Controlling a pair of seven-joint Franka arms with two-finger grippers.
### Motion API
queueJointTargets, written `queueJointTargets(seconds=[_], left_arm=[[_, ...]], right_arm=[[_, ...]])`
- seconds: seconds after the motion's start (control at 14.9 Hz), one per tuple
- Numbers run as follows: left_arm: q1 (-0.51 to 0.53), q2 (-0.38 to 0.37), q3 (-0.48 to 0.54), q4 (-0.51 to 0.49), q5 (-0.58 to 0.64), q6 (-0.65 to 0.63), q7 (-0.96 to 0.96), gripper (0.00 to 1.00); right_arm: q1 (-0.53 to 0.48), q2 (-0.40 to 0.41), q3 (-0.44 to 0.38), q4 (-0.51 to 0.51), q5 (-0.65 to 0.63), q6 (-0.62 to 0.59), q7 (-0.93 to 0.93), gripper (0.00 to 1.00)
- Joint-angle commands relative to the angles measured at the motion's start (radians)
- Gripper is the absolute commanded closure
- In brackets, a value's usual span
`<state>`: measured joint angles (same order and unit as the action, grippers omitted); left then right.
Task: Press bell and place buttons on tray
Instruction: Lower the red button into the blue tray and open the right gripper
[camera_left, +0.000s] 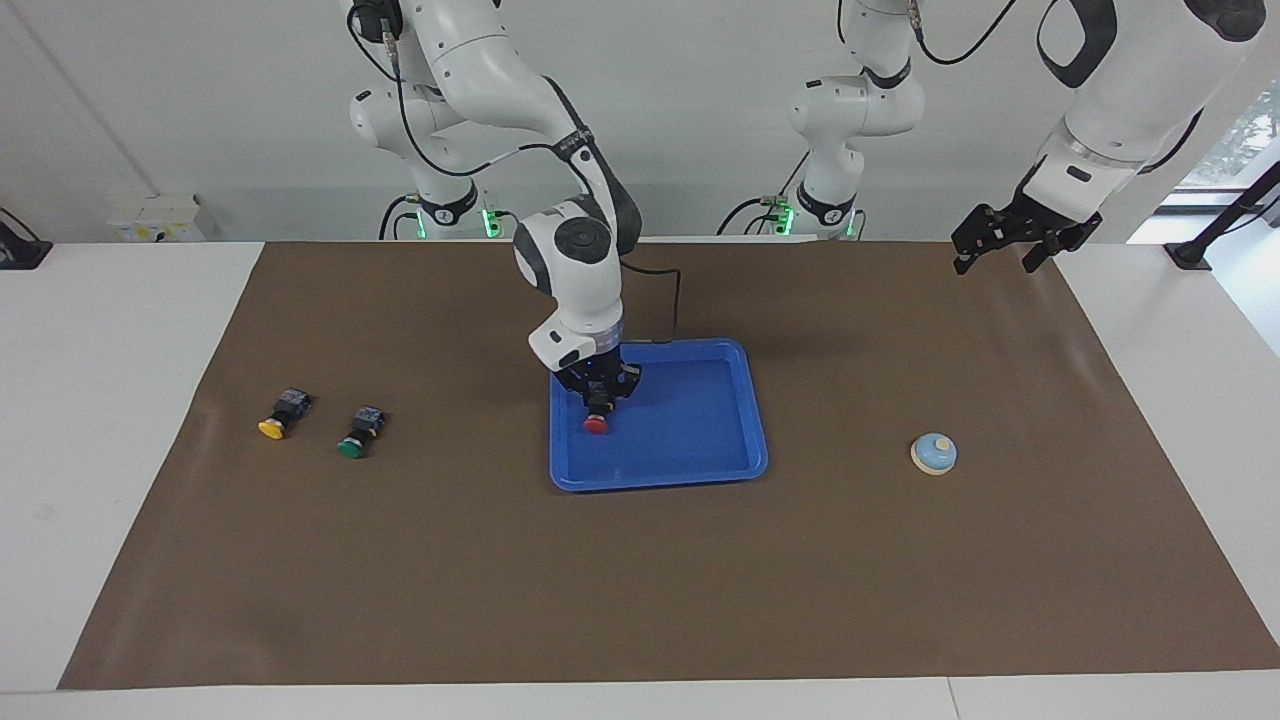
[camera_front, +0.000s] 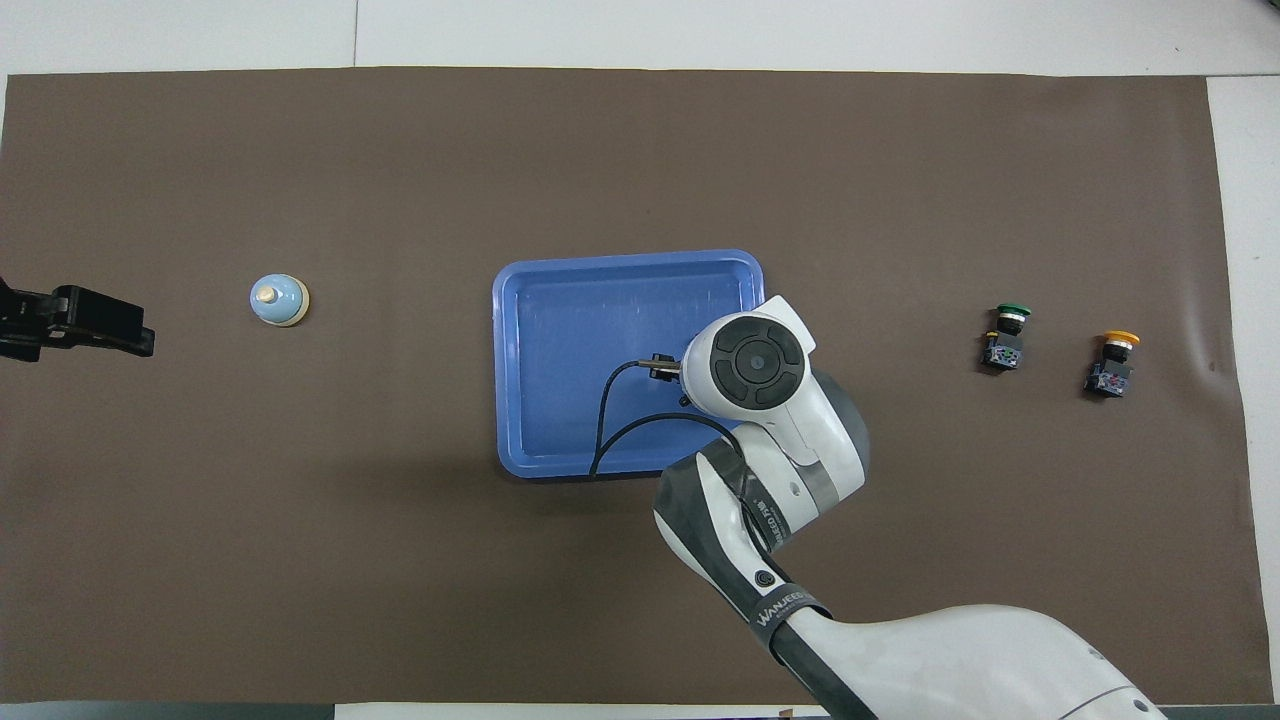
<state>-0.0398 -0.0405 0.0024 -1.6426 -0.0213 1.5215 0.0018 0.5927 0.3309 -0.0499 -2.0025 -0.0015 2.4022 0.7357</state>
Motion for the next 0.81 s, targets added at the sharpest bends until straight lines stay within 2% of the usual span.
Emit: queueJointTargets(seconds=[0.0,0.2,0.47,0.74], left_arm=[[0.003,-0.009,0.001,0.001,-0.005,-0.009,-0.005,0.0],[0.003,-0.009,0.001,0.001,-0.003,-0.009,-0.005,0.0],[0.003,-0.009,0.001,0.001,-0.005,-0.009,-0.005,0.0],[0.003,-0.009,0.001,0.001,-0.005,-0.009,-0.005,0.0]], right_arm=[[0.003,-0.012,-0.002,-0.007,0.021,-0.003,0.002,0.0],[-0.019,-0.048,-0.01,0.024,0.021,-0.095,-0.002,0.0],[-0.108,-0.154,-0.013,0.033,0.02,-0.236,-0.091,0.0],[-0.264,-0.219,-0.013,0.031,0.009,-0.337,-0.251,0.0]])
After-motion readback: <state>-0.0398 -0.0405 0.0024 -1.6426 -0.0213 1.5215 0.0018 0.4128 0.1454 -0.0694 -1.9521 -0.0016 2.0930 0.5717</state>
